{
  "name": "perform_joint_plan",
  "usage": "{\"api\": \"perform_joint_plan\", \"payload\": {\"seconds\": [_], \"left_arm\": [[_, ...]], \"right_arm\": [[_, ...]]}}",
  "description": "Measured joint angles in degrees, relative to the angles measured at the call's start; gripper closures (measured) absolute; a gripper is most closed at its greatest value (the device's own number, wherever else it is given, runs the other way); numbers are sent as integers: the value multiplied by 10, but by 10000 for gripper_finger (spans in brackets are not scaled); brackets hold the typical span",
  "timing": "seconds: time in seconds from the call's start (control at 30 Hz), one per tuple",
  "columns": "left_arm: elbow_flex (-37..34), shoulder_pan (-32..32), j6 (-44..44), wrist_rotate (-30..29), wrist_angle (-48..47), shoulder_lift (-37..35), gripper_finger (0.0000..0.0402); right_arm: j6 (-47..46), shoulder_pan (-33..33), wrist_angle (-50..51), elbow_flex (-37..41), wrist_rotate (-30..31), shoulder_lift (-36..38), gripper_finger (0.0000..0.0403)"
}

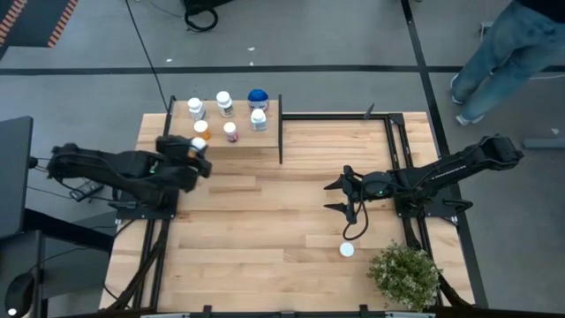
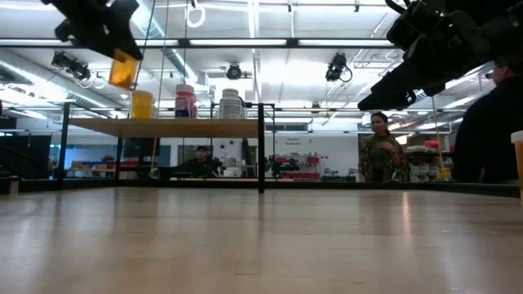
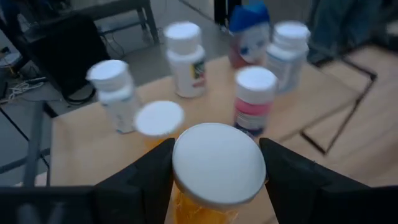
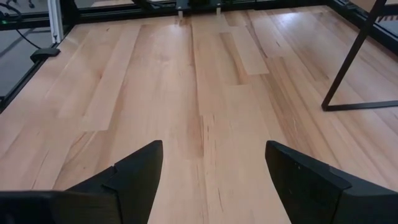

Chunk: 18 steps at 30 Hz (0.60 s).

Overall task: Pick and place medicine bottles onto shelf by color
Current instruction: Put the top orange pill bottle on the shelf

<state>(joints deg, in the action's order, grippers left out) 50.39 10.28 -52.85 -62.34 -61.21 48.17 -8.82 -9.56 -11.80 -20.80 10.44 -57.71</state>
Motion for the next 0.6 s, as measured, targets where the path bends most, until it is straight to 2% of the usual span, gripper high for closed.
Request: {"api": "perform_joint_plan", "payload": {"seconds": [0.13, 0.3, 0.43, 0.6], "left_arm": [[-24, 0, -18, -28, 1, -45, 177], [-40, -16, -23, -64, -7, -60, 182], [-40, -52, -54, -95, -29, -59, 188], [-40, -114, -104, -82, -55, -59, 176]], "right_arm": [[-2, 0, -1, 0, 0, 0, 111], [-2, 0, -1, 0, 0, 0, 111], [-3, 0, -1, 0, 0, 0, 111], [-5, 0, -1, 0, 0, 0, 111]]}}
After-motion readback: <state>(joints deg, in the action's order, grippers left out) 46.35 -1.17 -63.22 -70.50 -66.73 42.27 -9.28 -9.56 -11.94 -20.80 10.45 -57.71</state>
